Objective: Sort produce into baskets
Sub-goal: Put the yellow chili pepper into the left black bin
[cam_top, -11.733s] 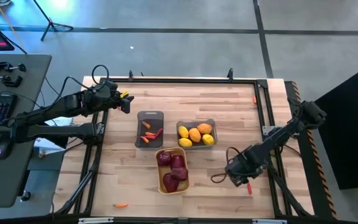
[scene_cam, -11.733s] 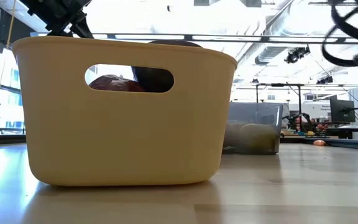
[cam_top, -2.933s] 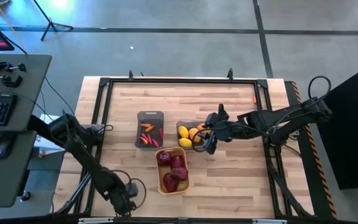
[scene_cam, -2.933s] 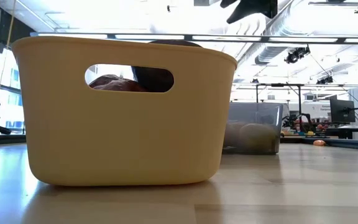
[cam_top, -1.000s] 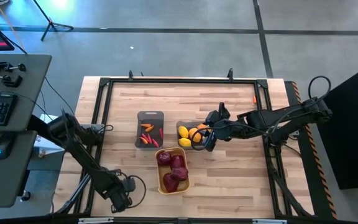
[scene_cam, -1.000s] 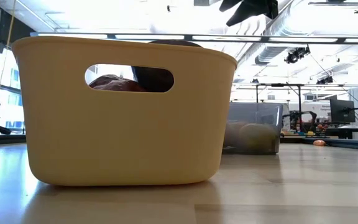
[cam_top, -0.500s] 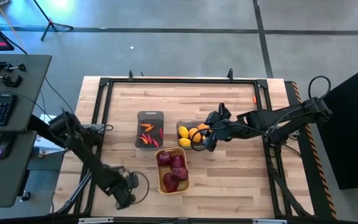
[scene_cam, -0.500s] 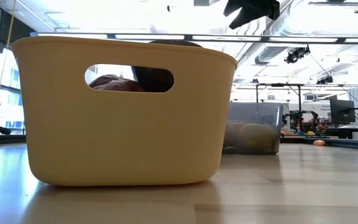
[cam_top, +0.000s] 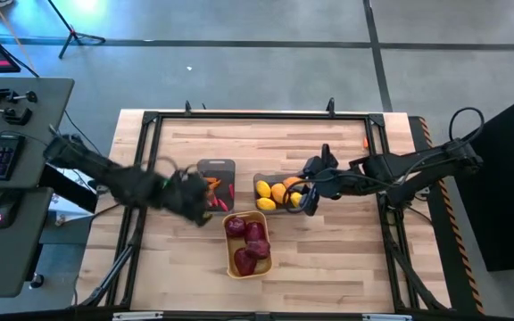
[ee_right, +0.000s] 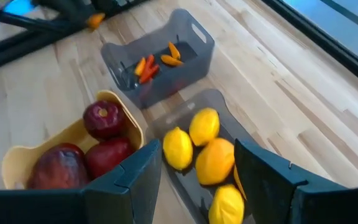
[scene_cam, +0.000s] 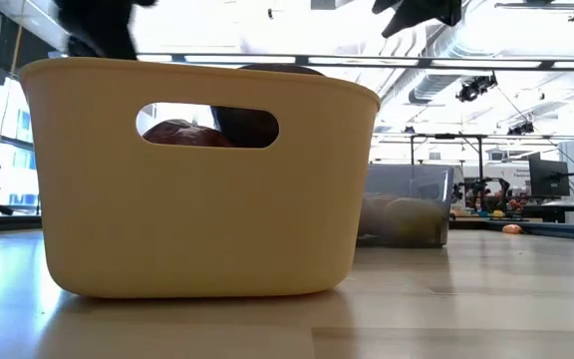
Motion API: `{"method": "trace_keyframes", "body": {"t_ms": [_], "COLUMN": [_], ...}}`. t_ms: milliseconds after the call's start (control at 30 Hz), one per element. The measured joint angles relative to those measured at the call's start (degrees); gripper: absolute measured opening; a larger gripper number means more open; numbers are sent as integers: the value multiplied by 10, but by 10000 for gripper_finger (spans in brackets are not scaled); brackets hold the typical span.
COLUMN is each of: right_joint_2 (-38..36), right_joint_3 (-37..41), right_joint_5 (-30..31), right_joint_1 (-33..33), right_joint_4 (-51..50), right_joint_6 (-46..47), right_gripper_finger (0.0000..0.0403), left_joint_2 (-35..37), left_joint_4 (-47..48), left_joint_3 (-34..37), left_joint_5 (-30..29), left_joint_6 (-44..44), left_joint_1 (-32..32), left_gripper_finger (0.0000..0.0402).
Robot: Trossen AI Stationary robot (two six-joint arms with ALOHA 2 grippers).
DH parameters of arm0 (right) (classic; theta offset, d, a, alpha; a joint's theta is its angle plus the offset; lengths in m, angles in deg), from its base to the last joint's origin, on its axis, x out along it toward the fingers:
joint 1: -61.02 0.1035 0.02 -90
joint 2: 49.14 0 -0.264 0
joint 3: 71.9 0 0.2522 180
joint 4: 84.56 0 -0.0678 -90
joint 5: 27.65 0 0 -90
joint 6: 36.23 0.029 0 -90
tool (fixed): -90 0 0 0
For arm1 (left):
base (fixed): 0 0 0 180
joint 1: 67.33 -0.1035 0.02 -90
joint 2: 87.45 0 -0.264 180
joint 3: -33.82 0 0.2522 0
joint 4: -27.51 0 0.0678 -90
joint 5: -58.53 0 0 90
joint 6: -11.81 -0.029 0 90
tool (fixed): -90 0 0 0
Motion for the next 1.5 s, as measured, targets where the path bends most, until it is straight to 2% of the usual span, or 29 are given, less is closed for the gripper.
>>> {"method": "trace_keyframes", "body": {"t_ms": [167,267,333,600,967,1133,1200,1300,1433,1500], "right_joint_2": [0,0,0,0,0,0,0,0,4,3], "right_joint_3": [0,0,0,0,0,0,0,0,8,31], "right_joint_5": [3,3,3,16,36,40,50,71,84,71], "right_joint_1": [0,0,0,0,0,0,0,-2,-12,-21], "right_joint_4": [-36,-53,-60,-58,-58,-58,-70,-120,-254,-297], "right_joint_6": [26,34,36,37,55,80,120,243,438,490], "right_gripper_finger": [193,193,193,193,193,193,193,193,193,193], "left_joint_2": [-7,-6,-7,-6,-4,3,4,5,6,6], "left_joint_4": [-3,-3,-5,-82,-83,-88,-88,-75,-65,-66], "left_joint_3": [0,0,0,0,0,0,0,1,1,1], "left_joint_5": [19,58,55,62,79,107,131,174,178,176], "left_joint_6": [-37,-46,-51,-87,-114,-127,-115,-111,-104,-125], "left_joint_1": [-110,-145,-157,-176,-174,-172,-169,-161,-143,-136], "left_gripper_finger": [7,7,7,17,69,87,91,93,93,93]}}
